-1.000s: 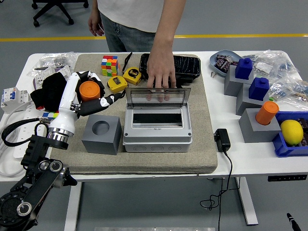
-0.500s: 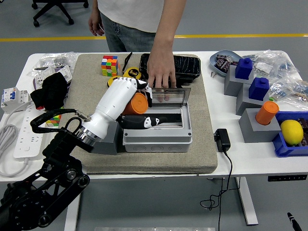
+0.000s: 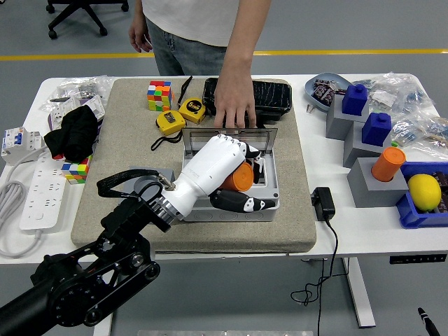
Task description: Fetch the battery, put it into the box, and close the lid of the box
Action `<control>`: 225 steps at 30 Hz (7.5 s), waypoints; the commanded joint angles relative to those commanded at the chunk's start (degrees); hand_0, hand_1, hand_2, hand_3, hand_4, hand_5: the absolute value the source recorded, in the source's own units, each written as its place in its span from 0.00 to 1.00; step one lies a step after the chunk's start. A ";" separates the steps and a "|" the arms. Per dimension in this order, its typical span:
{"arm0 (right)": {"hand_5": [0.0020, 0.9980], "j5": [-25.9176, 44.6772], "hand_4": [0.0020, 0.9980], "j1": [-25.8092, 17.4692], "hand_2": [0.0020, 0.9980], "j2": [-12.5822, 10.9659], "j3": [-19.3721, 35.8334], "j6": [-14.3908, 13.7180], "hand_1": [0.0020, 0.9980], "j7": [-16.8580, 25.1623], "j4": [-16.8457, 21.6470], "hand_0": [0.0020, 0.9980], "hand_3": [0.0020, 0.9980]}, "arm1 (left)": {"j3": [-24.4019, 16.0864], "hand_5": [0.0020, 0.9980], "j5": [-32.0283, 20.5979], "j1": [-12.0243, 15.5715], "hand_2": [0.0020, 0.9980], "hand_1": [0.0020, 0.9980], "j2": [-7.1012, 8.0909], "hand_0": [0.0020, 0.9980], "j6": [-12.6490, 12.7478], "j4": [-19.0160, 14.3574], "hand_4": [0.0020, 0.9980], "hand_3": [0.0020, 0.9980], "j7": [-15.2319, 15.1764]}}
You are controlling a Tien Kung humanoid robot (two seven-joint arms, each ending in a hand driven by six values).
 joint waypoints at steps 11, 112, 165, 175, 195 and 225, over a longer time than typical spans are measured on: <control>1.00 -0.25 1.00 0.00 0.79 -0.08 0.01 0.01 0.85 -0.10 0.00 0.96 0.80 | 4.07 0.26 -5.68 -3.65 0.00 0.00 -1.72 0.02 1.65 8.04 1.00 0.00 -2.82; 1.00 -0.96 1.00 -0.12 0.79 -0.47 -0.33 0.41 0.85 -0.42 0.00 0.96 0.81 | 1.04 0.71 -5.78 -10.35 0.51 0.62 -6.89 0.76 4.62 27.24 1.00 0.48 -7.58; 1.00 -1.08 1.00 0.02 0.79 -0.29 0.31 0.31 0.85 -0.40 0.00 0.96 0.81 | -10.37 1.00 3.42 -11.01 1.00 1.00 -4.06 1.00 0.52 1.86 1.00 0.95 8.24; 1.00 -1.12 1.00 0.01 0.79 -0.38 0.28 0.29 0.85 -0.50 0.00 0.96 0.81 | -11.57 1.00 12.52 -11.44 1.00 1.00 -3.41 1.00 -15.51 1.21 1.00 1.00 27.90; 1.00 -0.75 1.00 0.22 0.79 -0.36 0.21 0.25 0.85 -0.45 0.00 0.96 0.80 | -9.36 1.00 13.66 -11.92 1.00 1.00 -2.95 1.00 -31.51 -1.26 1.00 0.73 34.95; 1.00 0.09 1.00 0.32 0.79 -0.69 -0.54 0.24 0.85 -0.41 0.00 0.95 0.80 | -8.44 1.00 10.27 -11.44 0.69 0.63 -2.88 0.70 -33.01 -2.51 1.00 0.68 35.30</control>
